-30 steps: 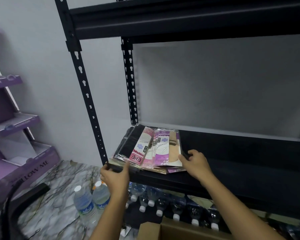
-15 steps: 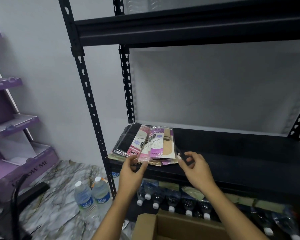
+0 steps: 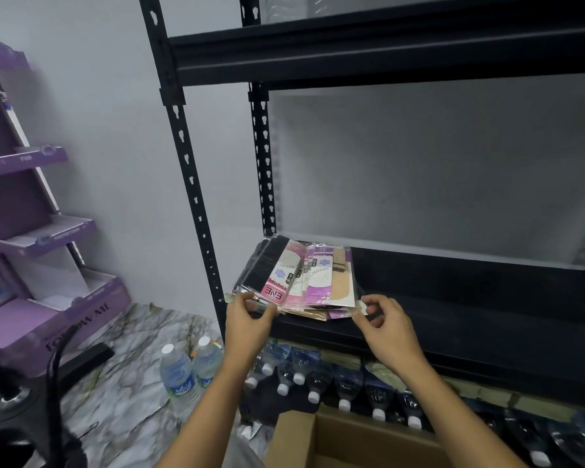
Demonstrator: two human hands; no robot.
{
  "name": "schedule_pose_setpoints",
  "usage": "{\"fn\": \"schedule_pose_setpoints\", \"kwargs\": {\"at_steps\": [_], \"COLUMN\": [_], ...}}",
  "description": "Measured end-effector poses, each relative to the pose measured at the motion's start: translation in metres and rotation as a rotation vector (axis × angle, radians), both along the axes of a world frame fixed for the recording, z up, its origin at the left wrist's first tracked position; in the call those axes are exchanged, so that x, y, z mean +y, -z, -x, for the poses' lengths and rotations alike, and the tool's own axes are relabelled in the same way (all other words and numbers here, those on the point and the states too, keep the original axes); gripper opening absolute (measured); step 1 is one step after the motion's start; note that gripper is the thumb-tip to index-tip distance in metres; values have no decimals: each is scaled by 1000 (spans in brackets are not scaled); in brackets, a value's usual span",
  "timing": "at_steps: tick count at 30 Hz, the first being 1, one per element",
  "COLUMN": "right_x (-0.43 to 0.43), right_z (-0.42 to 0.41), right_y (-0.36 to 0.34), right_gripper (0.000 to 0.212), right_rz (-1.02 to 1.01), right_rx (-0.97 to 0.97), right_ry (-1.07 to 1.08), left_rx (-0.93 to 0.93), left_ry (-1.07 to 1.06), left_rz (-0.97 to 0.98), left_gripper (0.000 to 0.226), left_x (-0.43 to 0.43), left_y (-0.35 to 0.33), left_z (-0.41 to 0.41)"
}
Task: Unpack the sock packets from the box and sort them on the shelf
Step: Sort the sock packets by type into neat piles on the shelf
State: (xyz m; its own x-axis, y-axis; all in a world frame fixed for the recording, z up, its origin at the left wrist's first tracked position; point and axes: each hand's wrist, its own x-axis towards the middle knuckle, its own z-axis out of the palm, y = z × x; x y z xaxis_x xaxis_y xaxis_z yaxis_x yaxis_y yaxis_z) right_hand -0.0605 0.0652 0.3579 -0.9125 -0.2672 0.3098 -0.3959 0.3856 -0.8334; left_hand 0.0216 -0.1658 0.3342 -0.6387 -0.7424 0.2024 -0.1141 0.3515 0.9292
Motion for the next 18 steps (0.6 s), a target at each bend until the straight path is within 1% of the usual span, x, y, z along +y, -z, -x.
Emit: {"fn": "schedule_pose_setpoints", "kwargs": {"at_steps": [2, 7, 12, 14, 16, 18], "right_x": [-3, -10, -15, -17, -17, -17], "right_z": [2, 7, 16, 19, 21, 22], "right_y": [-1, 2, 3, 4, 6, 7], "right_gripper": [25, 25, 23, 23, 23, 24], "right_rz": [10, 21, 30, 34, 36, 37], "right_rx": [-2, -13, -17, -20, -20, -23], "right_ry": [-4, -27, -38, -38, -41, -47], "left_rx": [-41, -217, -526, -619, -650, -631], "left_ry": [-23, -64, -111, -127, -136, -148], "left_rz": [52, 274, 467, 515, 534, 510], "left_gripper": [53, 59, 60, 59, 59, 60], "left_x": [-7, -24, -36, -38, -39, -40], "left_y": [-6, -20, -28, -27, -26, -26], "left_z": [7, 30, 51, 55, 59, 60]}}
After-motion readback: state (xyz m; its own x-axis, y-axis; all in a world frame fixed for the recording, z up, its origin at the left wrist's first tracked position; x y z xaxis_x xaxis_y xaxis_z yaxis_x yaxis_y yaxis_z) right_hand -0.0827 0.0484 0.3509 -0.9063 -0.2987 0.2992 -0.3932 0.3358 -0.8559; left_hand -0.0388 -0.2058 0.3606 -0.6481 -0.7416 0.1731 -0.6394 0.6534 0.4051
